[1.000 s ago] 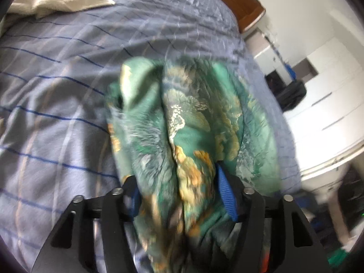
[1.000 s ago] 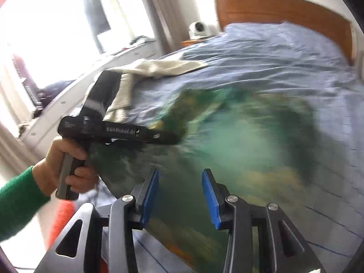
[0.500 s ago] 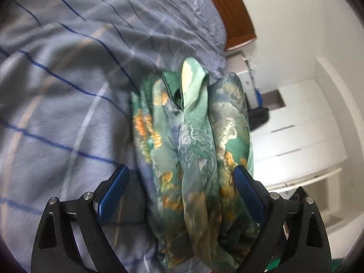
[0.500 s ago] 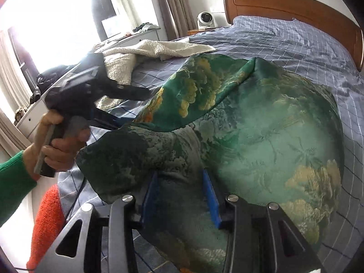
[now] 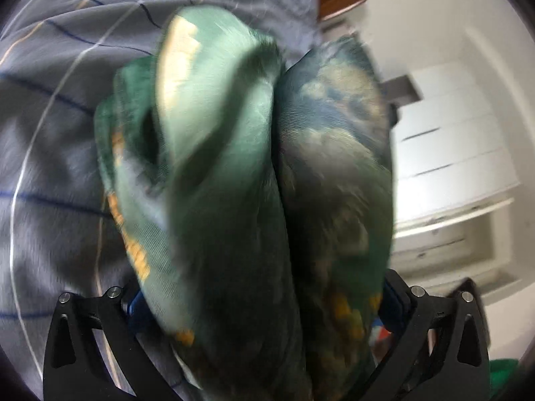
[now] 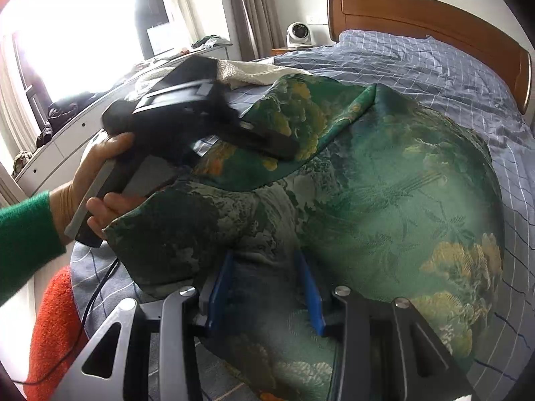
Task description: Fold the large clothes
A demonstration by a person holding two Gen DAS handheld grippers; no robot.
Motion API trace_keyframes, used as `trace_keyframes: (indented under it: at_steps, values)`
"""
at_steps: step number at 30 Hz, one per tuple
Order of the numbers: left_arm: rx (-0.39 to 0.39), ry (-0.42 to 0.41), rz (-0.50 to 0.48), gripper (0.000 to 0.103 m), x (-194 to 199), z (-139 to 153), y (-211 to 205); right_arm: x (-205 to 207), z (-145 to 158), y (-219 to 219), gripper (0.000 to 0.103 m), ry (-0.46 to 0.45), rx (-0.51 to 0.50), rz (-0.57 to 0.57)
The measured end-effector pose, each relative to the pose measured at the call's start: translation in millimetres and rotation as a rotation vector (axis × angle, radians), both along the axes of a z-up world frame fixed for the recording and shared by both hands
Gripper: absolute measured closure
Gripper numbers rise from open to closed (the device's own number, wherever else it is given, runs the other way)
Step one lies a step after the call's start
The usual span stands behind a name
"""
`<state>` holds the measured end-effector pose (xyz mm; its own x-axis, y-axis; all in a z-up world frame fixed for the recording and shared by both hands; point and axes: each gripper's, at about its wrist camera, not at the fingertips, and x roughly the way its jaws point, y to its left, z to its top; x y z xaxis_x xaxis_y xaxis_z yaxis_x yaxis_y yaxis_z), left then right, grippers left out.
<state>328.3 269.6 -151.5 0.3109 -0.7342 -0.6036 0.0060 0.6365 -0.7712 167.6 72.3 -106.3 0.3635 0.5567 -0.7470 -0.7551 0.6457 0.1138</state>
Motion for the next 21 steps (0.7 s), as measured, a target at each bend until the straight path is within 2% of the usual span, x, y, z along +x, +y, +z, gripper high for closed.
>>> trace_keyframes:
  at_steps: [3,6,8,10,12,14,16,17,18,21]
  values:
    - [0.081,0.057,-0.015,0.000,15.2,1.8,-11.9,-2.6,0.1,-0.3,0.063,-0.005,-0.003,-0.003]
    - [0.142,0.041,-0.016,0.004,13.9,6.6,-18.8,-1.8,14.0,-7.8,0.062,0.025,0.015,0.001]
    - [0.167,0.026,-0.006,0.008,12.5,9.4,-21.9,5.8,30.9,-34.9,0.049,0.085,0.104,-0.032]
    - [0.172,0.019,0.006,0.010,10.6,9.0,-25.5,18.0,40.3,-72.7,0.025,0.102,0.190,-0.119]
    - [0.177,0.014,0.011,0.010,11.0,9.8,-28.1,38.5,37.1,-118.2,0.021,0.139,0.244,-0.244]
    - [0.176,0.013,0.017,0.010,13.5,12.1,-27.2,68.4,12.4,-161.4,0.021,0.267,0.235,-0.376]
    - [0.173,0.010,0.017,0.010,-12.2,10.4,-15.1,88.1,-14.2,-187.4,0.020,0.420,0.274,-0.421]
    - [0.173,0.011,0.020,0.010,-12.2,10.6,-15.6,95.1,-25.5,-194.8,0.020,0.491,0.329,-0.406]
    - [0.173,0.011,0.020,0.010,-27.2,9.2,-11.5,99.9,-30.2,-196.2,0.020,0.523,0.355,-0.394]
    - [0.170,0.018,0.027,0.010,-36.5,7.8,-4.8,119.4,-49.1,-185.9,0.020,0.625,0.446,-0.321]
